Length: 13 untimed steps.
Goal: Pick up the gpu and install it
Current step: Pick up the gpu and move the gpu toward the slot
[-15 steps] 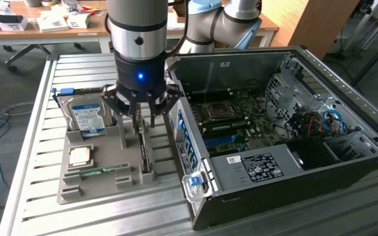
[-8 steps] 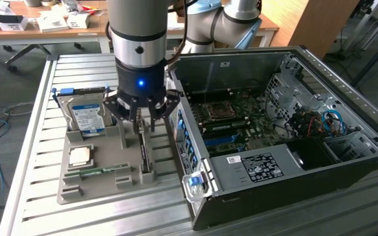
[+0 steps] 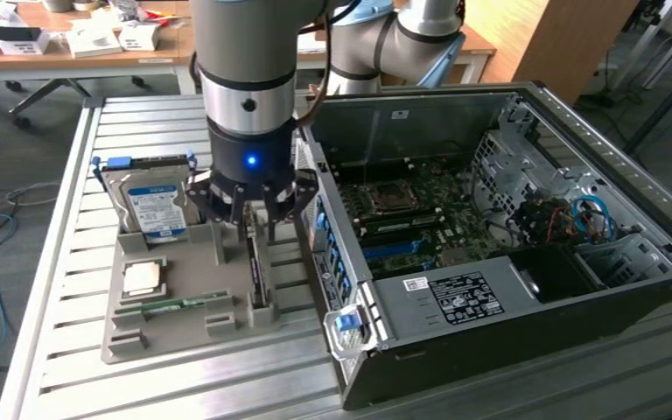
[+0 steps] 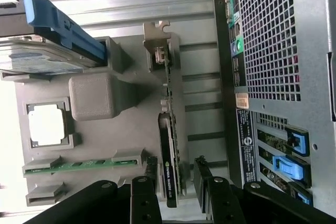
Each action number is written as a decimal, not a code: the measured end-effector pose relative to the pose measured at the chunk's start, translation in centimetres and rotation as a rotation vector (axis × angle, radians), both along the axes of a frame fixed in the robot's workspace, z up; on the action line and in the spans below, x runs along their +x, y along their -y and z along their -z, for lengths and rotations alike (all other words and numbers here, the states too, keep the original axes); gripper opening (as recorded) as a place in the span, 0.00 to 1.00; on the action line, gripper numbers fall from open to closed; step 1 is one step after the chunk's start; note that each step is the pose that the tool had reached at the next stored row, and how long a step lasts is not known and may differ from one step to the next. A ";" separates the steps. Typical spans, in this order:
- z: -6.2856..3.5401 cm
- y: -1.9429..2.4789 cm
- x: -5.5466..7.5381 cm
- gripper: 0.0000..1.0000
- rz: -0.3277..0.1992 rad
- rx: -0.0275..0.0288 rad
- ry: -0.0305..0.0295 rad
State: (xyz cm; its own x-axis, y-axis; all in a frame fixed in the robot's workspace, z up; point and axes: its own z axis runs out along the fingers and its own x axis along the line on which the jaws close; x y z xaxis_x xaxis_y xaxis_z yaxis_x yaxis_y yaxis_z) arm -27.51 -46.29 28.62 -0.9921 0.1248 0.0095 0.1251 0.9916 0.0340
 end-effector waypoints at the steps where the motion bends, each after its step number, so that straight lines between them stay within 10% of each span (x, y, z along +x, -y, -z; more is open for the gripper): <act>1: 0.17 0.00 0.0 0.42 -0.001 0.0000 0.0000; 13: 0.68 0.00 0.0 0.42 -0.069 -0.0009 -0.0005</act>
State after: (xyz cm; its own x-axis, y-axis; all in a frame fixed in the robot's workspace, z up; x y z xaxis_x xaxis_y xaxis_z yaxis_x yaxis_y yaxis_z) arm -27.52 -46.29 27.94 -0.9984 0.0564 0.0099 0.0566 0.9978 0.0331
